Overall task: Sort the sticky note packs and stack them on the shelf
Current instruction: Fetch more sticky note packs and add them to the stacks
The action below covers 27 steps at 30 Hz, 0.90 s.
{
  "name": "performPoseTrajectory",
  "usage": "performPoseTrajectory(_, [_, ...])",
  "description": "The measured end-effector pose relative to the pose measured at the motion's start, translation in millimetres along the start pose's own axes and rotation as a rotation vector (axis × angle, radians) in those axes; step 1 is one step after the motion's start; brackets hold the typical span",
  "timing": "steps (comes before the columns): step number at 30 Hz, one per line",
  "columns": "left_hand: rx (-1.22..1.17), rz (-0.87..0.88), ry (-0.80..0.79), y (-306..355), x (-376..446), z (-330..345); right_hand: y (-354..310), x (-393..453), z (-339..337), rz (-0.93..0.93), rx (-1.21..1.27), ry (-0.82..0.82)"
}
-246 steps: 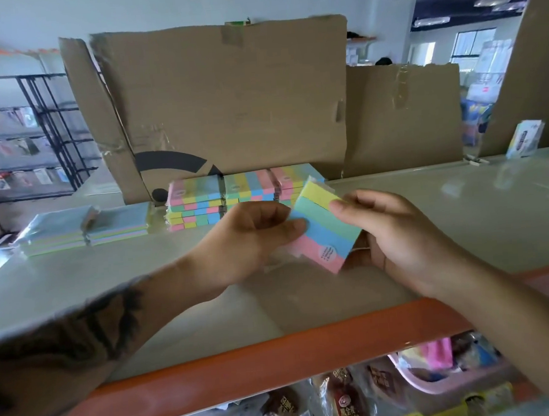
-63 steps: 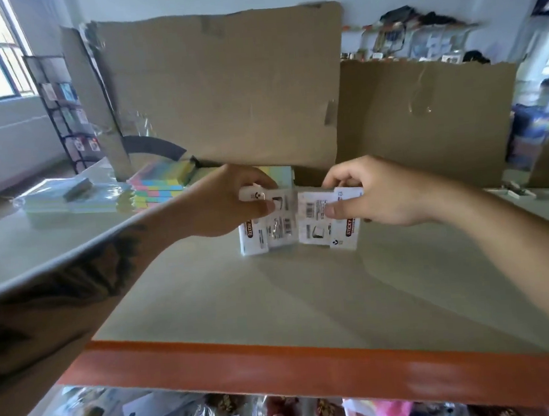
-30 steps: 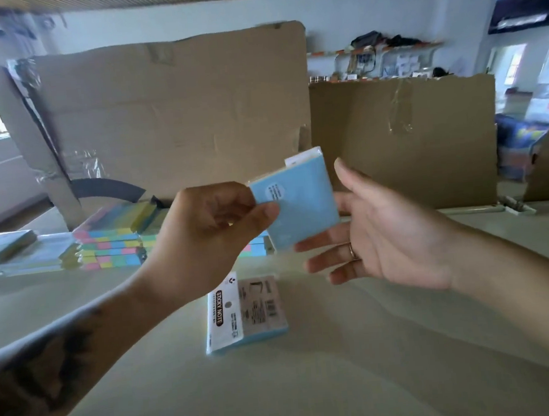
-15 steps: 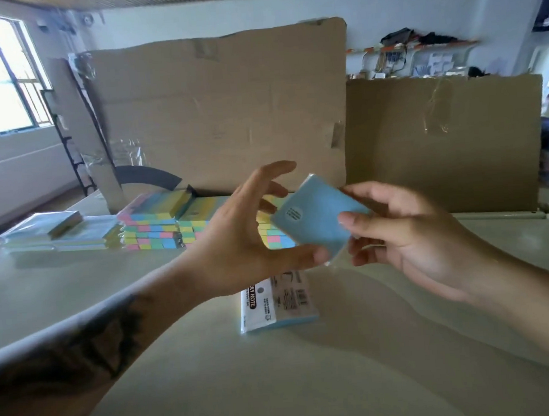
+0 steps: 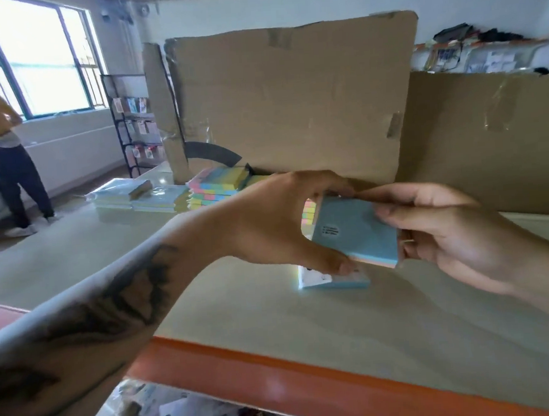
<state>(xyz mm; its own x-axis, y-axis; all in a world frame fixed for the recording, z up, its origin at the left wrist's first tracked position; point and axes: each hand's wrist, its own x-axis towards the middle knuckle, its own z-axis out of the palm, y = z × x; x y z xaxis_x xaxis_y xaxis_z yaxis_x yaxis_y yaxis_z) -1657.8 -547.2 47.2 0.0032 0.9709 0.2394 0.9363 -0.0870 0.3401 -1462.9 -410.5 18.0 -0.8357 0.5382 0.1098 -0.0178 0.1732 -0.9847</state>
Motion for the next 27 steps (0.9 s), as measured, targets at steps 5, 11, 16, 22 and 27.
performPoseTrajectory(5, [-0.058, -0.123, -0.126, -31.1, -38.2, -24.3, -16.0, 15.2, 50.9, 0.013, -0.122, -0.079])
performPoseTrajectory(11, [0.127, -0.183, -0.079, -90.3, -84.1, -66.3, -29.5, 54.8, 126.6, -0.060, -0.367, -0.023])
performPoseTrajectory(16, [0.188, -0.280, -0.005, -176.8, -99.9, -108.4, -19.0, 66.8, 176.4, -0.087, -0.613, -0.025])
performPoseTrajectory(22, [0.230, -0.337, -0.050, -261.9, -80.4, -126.2, -5.1, 57.7, 221.4, 0.035, -1.049, -0.242])
performPoseTrajectory(27, [0.169, -0.291, -0.092, -292.8, -57.5, -122.8, 1.7, 55.0, 229.0, 0.060, -1.116, -0.188])
